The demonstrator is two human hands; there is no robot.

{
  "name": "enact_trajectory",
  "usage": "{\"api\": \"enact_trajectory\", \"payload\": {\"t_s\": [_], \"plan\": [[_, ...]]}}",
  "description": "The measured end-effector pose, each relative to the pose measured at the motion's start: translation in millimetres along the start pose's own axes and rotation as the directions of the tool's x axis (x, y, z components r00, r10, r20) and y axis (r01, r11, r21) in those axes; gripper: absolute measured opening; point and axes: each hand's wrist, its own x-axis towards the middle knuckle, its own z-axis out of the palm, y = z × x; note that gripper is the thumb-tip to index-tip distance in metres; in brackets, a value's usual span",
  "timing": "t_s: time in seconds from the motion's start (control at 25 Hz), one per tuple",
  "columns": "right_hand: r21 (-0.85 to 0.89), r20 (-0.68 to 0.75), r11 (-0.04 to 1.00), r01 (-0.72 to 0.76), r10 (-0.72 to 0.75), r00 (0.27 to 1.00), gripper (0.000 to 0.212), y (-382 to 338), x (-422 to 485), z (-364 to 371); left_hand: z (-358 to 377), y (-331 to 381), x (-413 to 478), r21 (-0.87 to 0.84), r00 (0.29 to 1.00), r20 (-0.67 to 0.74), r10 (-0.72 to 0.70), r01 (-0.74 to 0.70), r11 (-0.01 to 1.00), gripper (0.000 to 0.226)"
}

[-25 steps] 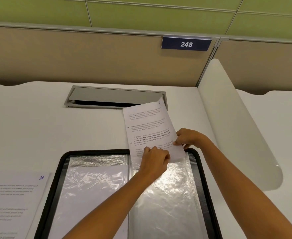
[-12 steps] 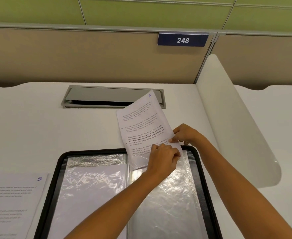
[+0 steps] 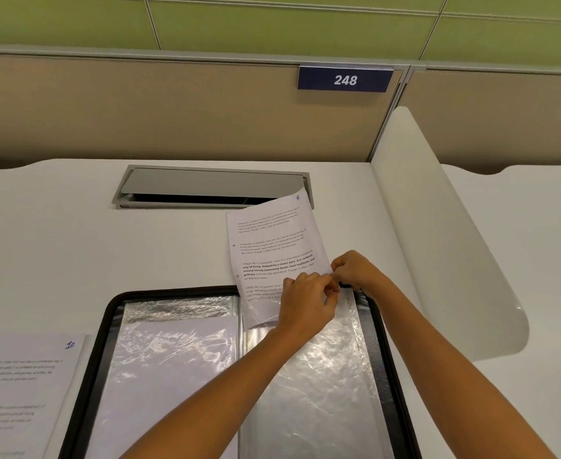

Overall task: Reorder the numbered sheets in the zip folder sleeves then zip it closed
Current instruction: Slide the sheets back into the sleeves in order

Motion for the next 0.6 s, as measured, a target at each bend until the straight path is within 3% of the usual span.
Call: {"api": "enact_trajectory", "payload": {"t_s": [0.28, 0.6], "plan": [[0.051, 0.138, 0.994, -0.098, 0.09, 0.986, 0.039, 0.2, -2.5, -13.2, -1.6, -1.5, 13.7, -0.139, 0.981, 0.101, -0.164, 0.177, 0.974, 0.016], [-0.182, 0.254, 0.975, -0.128, 0.172, 0.952, 0.025, -10.5, -1.5, -26.9, 0.2, -1.7, 18.0, -0.269, 0.951, 0.216, -0.222, 0.276, 0.923, 0.011]]}}
